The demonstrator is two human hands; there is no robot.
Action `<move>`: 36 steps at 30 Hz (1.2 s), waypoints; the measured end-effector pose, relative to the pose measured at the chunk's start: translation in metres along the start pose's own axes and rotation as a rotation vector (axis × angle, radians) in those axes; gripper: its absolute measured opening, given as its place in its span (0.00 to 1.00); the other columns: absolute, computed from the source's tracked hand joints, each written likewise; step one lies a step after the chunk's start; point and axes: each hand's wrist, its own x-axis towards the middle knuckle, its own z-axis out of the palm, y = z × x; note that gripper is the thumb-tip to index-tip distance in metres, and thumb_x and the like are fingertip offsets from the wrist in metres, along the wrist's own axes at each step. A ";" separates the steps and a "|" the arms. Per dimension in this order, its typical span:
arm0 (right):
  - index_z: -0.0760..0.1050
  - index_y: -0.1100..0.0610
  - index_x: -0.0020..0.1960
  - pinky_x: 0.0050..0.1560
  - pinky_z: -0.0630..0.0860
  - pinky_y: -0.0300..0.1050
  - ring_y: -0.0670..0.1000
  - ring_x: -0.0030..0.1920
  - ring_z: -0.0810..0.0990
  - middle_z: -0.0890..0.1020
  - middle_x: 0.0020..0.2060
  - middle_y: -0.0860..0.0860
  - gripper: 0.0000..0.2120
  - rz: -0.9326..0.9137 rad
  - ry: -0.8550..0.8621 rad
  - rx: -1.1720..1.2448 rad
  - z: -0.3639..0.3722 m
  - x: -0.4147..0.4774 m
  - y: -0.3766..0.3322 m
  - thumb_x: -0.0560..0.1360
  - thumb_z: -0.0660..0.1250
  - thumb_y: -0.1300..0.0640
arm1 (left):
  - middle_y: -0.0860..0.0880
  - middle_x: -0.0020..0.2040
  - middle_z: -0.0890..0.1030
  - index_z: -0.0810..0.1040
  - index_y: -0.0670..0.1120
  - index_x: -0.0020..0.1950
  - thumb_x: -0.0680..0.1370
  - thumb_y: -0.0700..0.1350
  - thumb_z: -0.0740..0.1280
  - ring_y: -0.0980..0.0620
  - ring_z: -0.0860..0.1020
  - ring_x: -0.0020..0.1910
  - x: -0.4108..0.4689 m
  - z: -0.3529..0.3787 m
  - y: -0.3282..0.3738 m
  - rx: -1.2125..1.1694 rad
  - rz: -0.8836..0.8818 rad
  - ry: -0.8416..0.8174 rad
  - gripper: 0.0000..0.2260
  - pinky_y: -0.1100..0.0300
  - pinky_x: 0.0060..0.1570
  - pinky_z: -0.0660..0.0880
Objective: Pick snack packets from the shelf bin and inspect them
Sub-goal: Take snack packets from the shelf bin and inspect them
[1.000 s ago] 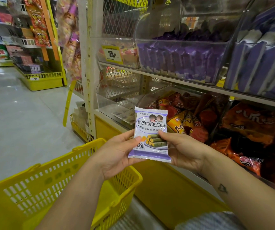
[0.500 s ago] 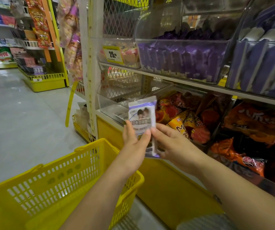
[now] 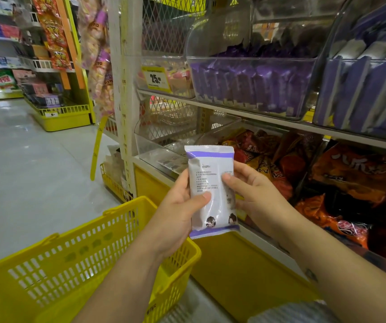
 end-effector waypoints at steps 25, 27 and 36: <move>0.67 0.42 0.66 0.53 0.81 0.47 0.54 0.59 0.81 0.81 0.61 0.47 0.32 0.025 -0.398 0.000 0.006 -0.012 -0.008 0.71 0.69 0.69 | 0.50 0.53 0.85 0.64 0.58 0.74 0.83 0.37 0.56 0.50 0.83 0.53 0.010 -0.022 -0.001 -0.411 0.017 0.394 0.23 0.51 0.39 0.82; 0.67 0.44 0.67 0.55 0.80 0.48 0.55 0.60 0.81 0.81 0.62 0.48 0.35 0.027 -0.398 0.016 0.006 -0.011 -0.007 0.68 0.71 0.69 | 0.50 0.53 0.85 0.64 0.58 0.74 0.83 0.38 0.57 0.50 0.84 0.52 0.010 -0.023 0.000 -0.411 0.000 0.390 0.23 0.51 0.39 0.81; 0.70 0.51 0.64 0.46 0.82 0.42 0.53 0.53 0.84 0.85 0.54 0.49 0.29 0.073 -0.208 0.057 -0.002 -0.006 -0.005 0.72 0.65 0.77 | 0.51 0.66 0.77 0.60 0.61 0.76 0.76 0.29 0.63 0.49 0.81 0.59 0.007 -0.025 0.010 -0.215 0.021 0.274 0.37 0.47 0.43 0.81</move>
